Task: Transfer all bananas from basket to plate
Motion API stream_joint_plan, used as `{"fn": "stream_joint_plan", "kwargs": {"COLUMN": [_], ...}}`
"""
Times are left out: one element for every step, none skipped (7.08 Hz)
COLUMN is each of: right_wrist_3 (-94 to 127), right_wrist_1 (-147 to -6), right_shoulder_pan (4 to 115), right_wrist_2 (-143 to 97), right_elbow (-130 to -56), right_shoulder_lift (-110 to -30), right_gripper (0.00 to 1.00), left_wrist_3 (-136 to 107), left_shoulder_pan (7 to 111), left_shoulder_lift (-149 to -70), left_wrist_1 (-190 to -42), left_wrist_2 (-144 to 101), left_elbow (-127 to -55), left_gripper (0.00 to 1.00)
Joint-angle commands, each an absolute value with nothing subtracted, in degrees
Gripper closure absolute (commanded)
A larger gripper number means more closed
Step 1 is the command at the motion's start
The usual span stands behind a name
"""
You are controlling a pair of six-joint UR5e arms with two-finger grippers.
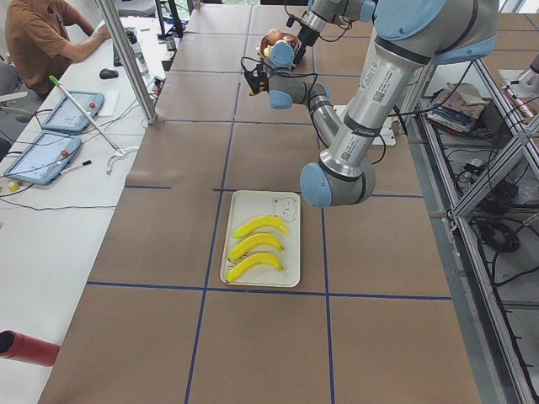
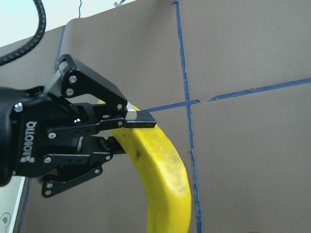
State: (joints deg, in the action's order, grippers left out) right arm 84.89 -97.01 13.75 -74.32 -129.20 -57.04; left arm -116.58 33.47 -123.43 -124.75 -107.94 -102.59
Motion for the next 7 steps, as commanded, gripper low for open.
{"fn": "stream_joint_plan", "kwargs": {"right_wrist_3": [84.64,84.46,82.90,80.44,77.90,74.39,67.22], "right_wrist_1": [-97.12,-97.12,-97.12,-97.12,-97.90,-98.00,-98.43], "right_shoulder_pan": [15.28,17.29,18.71,19.50,21.25,23.79,29.21], "right_wrist_2": [-77.85,-80.48,-81.73,-81.83,-81.83,-82.17,-85.57], "right_elbow": [-136.90,-138.06,-137.99,-137.90,-137.81,-137.38,-137.11], "right_shoulder_lift": [-62.54,-64.14,-65.38,-66.70,-68.36,-69.94,-72.66], "right_gripper": [0.00,0.00,0.00,0.00,0.00,0.00,0.00], "left_wrist_3": [-108.09,-100.97,-93.94,-89.26,-87.21,-82.92,-77.14], "left_shoulder_pan": [36.02,37.86,39.45,41.12,42.87,45.85,49.79], "left_shoulder_lift": [-122.35,-120.78,-116.85,-113.07,-109.20,-105.77,-101.99], "left_wrist_1": [-114.85,-107.82,-105.41,-105.47,-105.56,-105.90,-106.08], "left_wrist_2": [-111.77,-114.23,-114.52,-114.52,-114.96,-117.48,-120.29], "left_elbow": [-102.65,-103.44,-104.14,-104.24,-104.33,-104.24,-104.06], "left_gripper": [1.00,1.00,1.00,1.00,1.00,1.00,1.00]}}
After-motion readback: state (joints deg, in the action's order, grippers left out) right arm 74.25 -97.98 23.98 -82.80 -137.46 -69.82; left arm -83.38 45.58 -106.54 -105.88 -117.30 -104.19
